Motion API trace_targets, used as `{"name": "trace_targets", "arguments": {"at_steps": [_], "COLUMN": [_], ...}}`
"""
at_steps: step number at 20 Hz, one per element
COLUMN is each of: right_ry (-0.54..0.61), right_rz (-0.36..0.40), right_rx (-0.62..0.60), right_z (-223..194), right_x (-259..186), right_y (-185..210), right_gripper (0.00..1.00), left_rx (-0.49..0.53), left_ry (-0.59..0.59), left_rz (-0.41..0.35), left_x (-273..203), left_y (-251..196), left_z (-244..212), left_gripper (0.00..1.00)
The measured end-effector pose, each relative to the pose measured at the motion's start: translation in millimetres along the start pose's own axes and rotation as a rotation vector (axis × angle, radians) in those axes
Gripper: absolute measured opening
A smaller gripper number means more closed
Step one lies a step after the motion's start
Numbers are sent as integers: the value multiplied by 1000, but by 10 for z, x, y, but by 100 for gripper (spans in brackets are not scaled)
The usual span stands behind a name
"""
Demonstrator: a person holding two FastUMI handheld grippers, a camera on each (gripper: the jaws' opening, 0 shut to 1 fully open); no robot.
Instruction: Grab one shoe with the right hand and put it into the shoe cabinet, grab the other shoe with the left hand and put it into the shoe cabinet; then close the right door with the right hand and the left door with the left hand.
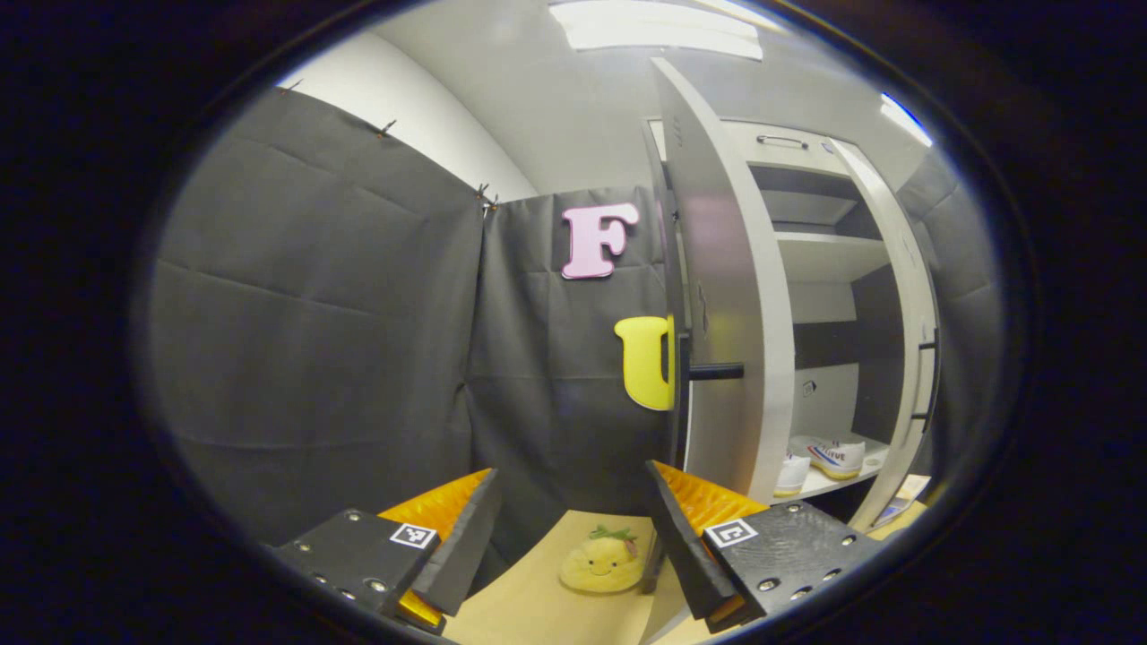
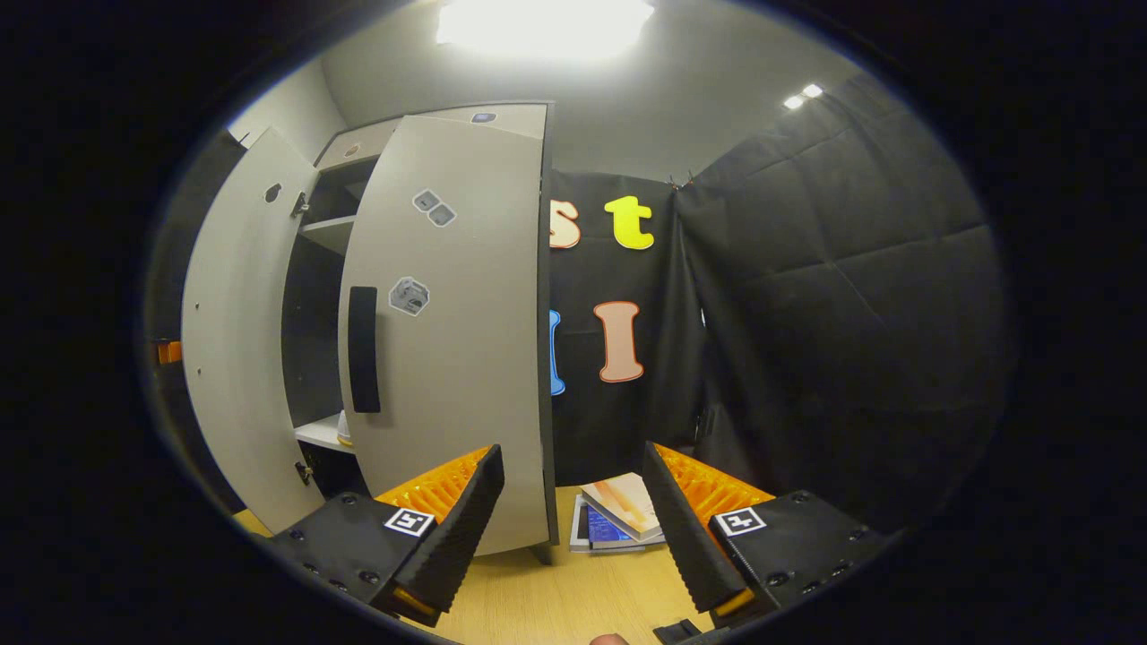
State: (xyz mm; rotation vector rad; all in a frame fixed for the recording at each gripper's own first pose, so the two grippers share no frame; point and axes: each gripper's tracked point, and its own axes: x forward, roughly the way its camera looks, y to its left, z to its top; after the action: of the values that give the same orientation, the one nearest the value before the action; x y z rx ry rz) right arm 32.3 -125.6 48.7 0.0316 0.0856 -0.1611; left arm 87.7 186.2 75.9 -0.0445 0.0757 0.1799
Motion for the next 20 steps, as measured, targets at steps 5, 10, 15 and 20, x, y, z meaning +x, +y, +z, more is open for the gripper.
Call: {"name": "trace_targets", "arguments": {"at_steps": [5,10,15,20], "right_ry": [0,18,20,28], "right_rz": [45,79,86,72], "right_rx": [-18,-38,-28,-15], "right_z": [-8,-85,-106,-140], "right_x": [119,226,251,233], "right_y": [67,106,47,-56], "right_gripper": [98,98,98,98], "left_rx": [19,4,-4,-30], "left_ry": [-14,-14,-18,-15], "left_rz": [-5,-43,-66,-144], "left_x": [-77,-137,-190,-162], "left_y": [-161,-420,-645,-1053], "left_z": [27,34,48,36], "left_gripper": [90,91,90,91]}}
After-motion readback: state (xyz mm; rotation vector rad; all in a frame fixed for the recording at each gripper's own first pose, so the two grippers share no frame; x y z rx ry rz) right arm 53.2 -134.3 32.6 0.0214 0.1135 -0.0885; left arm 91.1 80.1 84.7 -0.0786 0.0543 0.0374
